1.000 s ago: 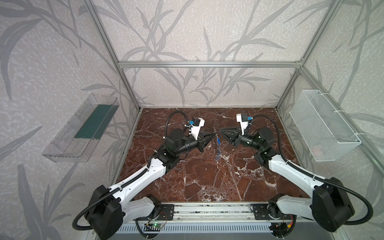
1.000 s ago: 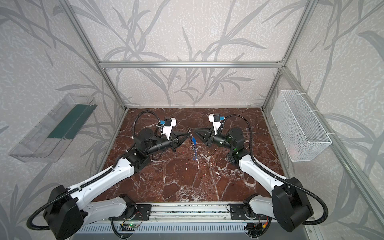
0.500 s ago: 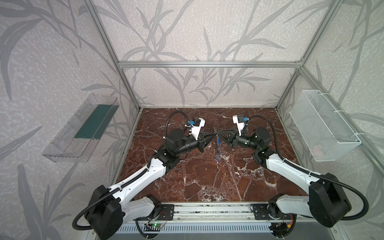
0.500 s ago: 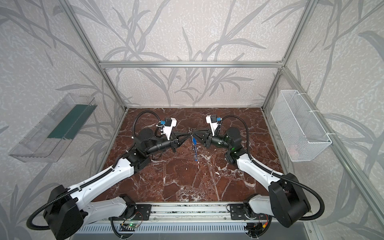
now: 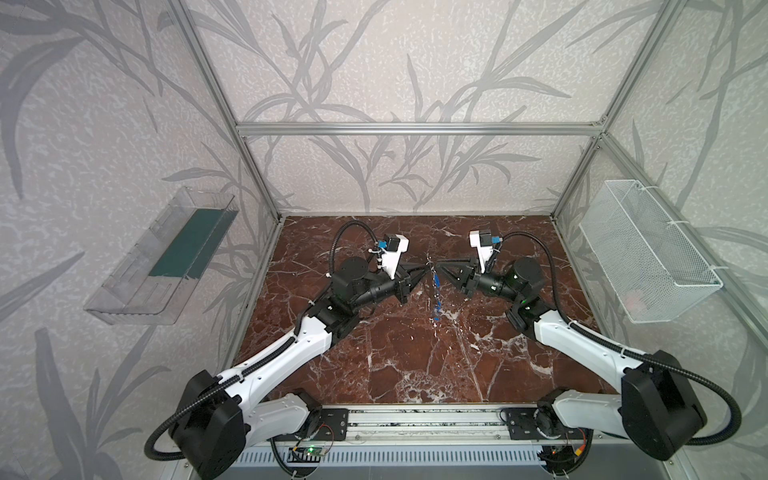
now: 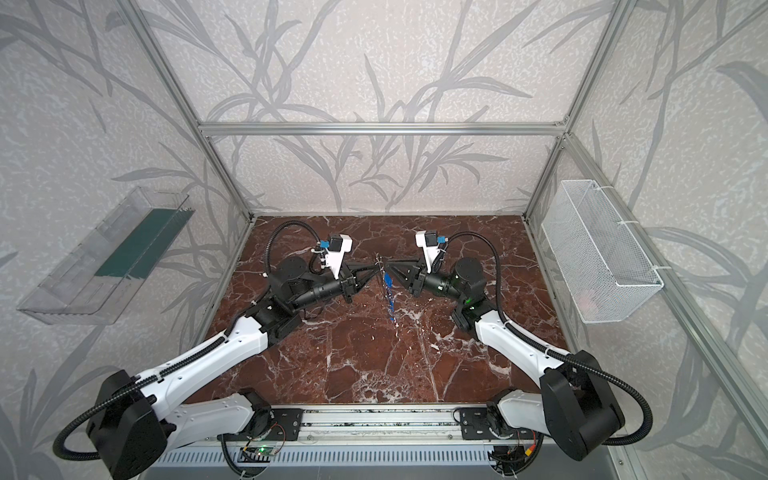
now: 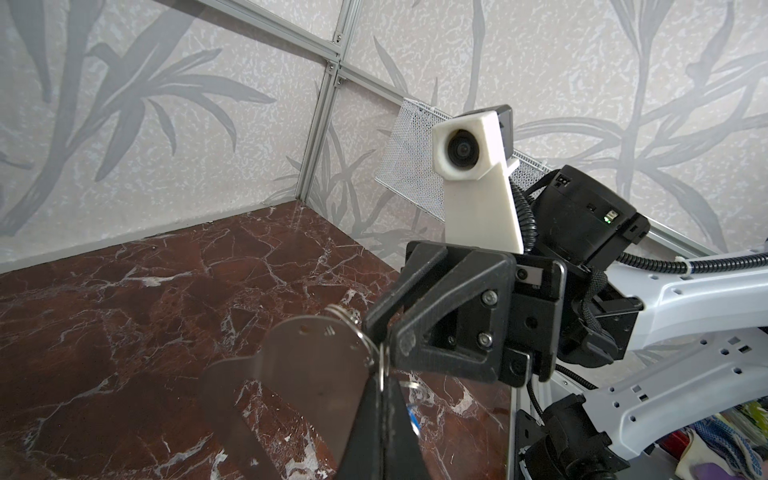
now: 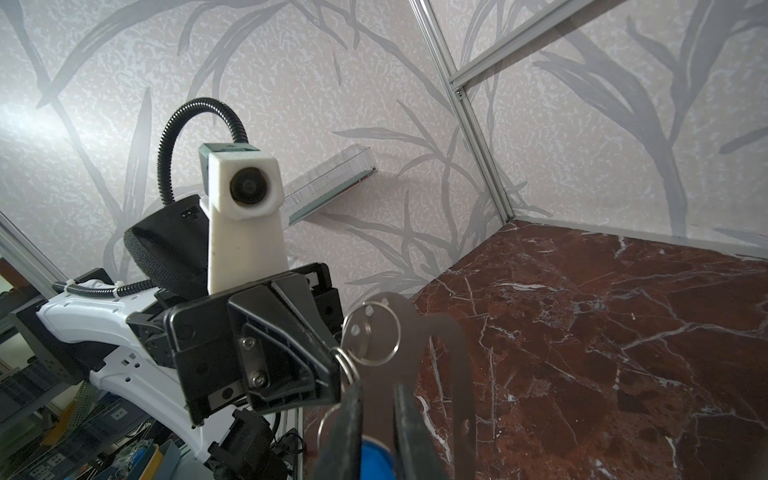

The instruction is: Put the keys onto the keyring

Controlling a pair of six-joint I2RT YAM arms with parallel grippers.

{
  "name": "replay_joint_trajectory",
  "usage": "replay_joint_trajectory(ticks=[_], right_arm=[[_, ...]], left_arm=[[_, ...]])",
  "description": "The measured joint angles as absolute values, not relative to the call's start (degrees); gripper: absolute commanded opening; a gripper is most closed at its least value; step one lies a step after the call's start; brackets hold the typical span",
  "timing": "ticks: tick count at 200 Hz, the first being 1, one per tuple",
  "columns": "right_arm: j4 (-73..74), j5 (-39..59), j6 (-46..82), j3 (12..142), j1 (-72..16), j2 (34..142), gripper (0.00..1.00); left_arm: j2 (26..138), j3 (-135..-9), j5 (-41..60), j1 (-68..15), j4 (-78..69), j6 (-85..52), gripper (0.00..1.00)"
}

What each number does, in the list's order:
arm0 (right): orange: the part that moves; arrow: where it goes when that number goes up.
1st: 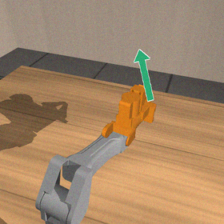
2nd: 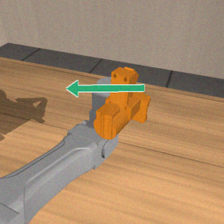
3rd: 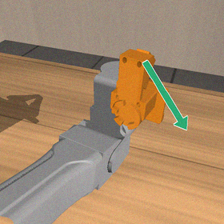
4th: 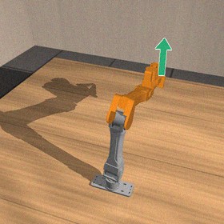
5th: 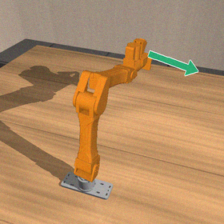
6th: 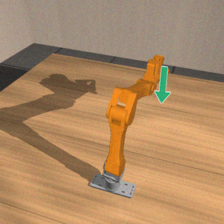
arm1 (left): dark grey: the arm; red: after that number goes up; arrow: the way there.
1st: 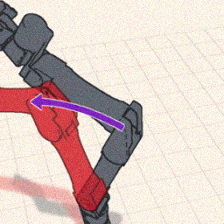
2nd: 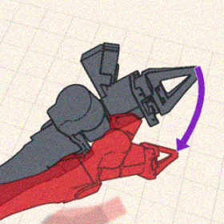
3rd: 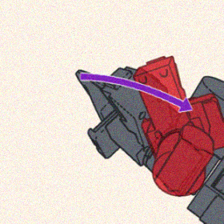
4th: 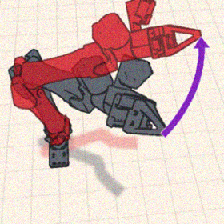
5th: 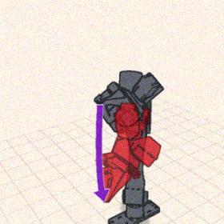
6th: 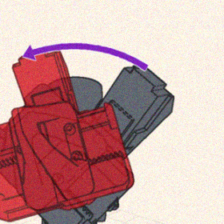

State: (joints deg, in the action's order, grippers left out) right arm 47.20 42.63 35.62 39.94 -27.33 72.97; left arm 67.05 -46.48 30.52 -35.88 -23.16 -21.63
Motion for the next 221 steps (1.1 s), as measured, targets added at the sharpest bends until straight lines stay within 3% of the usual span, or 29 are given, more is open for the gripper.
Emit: replay_joint_trajectory(ticks=[126, 184, 221], right_arm=[[47.3, 44.7, 35.5, 40.2, -28.3, 73.9, 0.14], [47.4, 45.1, 35.7, 40.4, -28.4, 74.2, 0.0], [47.7, 45.5, 36.0, 40.4, -28.3, 74.6, 0.0]], left_arm=[[67.5, -46.9, 31.7, -35.7, -23.1, -21.6, 0.0], [67.7, -47.0, 31.9, -35.3, -22.9, -21.6, 0.0], [67.7, -47.1, 32.0, -35.2, -22.5, -21.6, 0.0]])
